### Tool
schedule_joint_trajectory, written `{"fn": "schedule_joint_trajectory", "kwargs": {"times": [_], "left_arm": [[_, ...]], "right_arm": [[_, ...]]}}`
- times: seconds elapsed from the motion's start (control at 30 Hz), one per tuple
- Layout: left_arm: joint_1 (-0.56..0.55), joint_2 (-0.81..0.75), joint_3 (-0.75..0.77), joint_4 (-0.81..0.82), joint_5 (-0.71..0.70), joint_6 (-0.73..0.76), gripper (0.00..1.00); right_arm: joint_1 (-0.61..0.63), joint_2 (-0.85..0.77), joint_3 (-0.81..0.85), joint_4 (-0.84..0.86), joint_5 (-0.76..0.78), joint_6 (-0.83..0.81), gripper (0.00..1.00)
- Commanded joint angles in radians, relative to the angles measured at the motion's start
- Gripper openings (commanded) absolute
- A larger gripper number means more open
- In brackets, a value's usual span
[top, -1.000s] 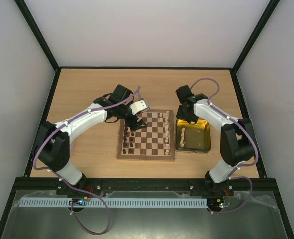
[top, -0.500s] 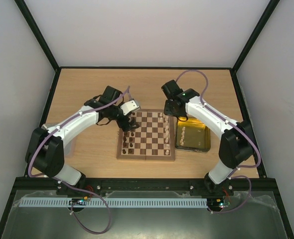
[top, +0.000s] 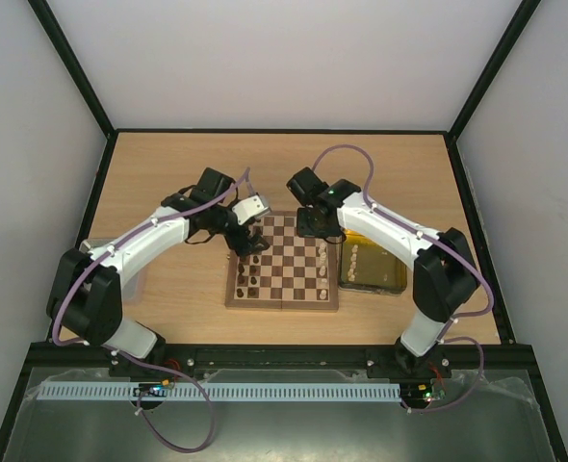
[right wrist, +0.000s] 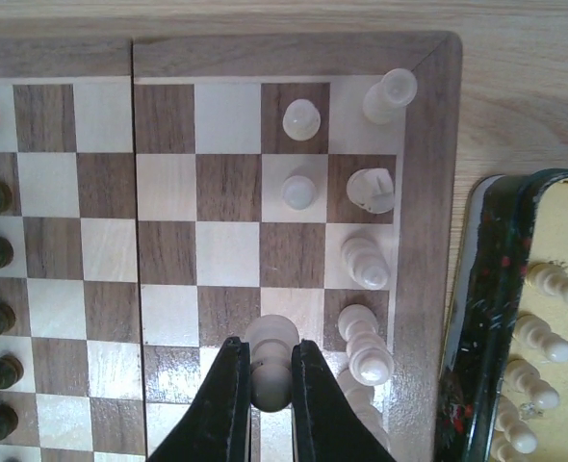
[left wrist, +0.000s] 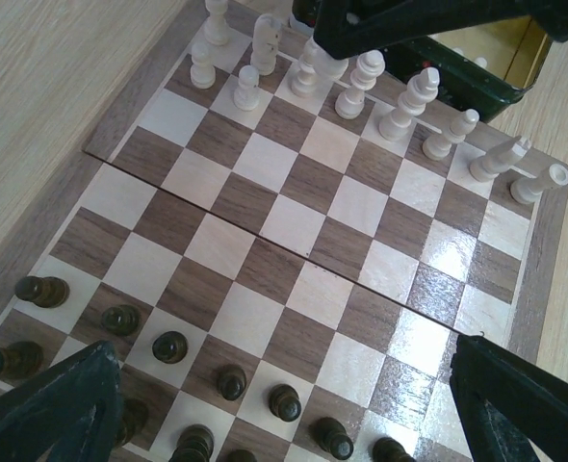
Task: Set up the chess pieces on the board
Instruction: Place the chess piece on the chessboard.
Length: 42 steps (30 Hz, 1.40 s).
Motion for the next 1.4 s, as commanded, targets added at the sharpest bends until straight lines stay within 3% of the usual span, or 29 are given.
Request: {"fn": "schedule_joint_trajectory", "kwargs": {"times": [0.0,1.37], "left_arm": [[0.006,-0.033,-0.017,0.010,0.024,0.003,0.93],[0.006,-0.033,-0.032,0.019,0.047,0.008,0.93]], "right_arm": [[0.008,0.033,0.006,-0.016,-0.010,0.006,0.02],[-0.029,0.163,0.001,0.052,0.017,-0.024,0.02]]}}
